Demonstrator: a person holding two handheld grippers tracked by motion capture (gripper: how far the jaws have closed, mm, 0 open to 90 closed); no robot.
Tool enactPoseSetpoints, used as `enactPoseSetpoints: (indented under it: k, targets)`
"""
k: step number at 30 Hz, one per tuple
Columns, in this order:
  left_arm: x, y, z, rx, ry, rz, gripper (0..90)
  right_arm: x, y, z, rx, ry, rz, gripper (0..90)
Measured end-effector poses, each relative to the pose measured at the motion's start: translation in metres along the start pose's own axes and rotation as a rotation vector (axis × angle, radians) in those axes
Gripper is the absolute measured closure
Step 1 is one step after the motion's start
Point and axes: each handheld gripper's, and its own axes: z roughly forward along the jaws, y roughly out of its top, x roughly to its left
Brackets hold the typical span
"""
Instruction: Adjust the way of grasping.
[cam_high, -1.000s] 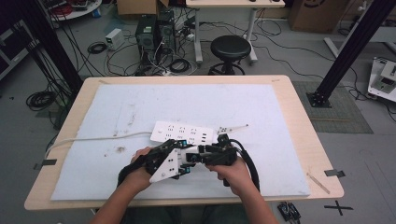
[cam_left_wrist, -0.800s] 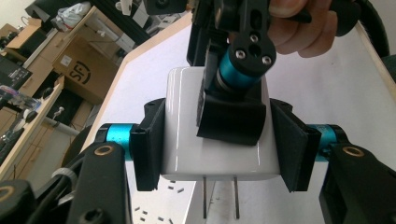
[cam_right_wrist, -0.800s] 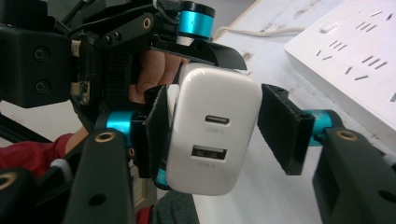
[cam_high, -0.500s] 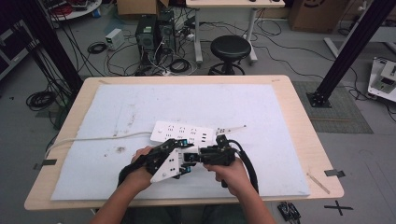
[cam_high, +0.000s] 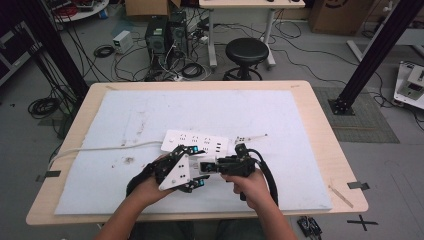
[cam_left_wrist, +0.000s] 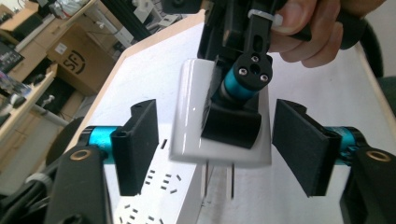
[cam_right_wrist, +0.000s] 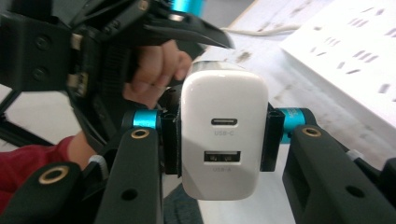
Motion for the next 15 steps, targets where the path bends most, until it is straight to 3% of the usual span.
enactPoseSetpoints:
  k: [2,10,15]
  targets:
    - [0.003,0.001,-0.004,-0.003,-0.002,-0.023,26.3,0.001,0.000,-0.003,-0.001,-0.013,-0.002,62.9]
    - [0.019,-0.001,-0.020,-0.001,0.032,-0.101,22.0,0.003,0.002,-0.019,-0.031,-0.061,-0.045,63.0]
    - [0.032,-0.009,-0.032,0.037,0.053,-0.177,21.4,0.005,0.006,-0.030,-0.057,-0.112,-0.089,63.0]
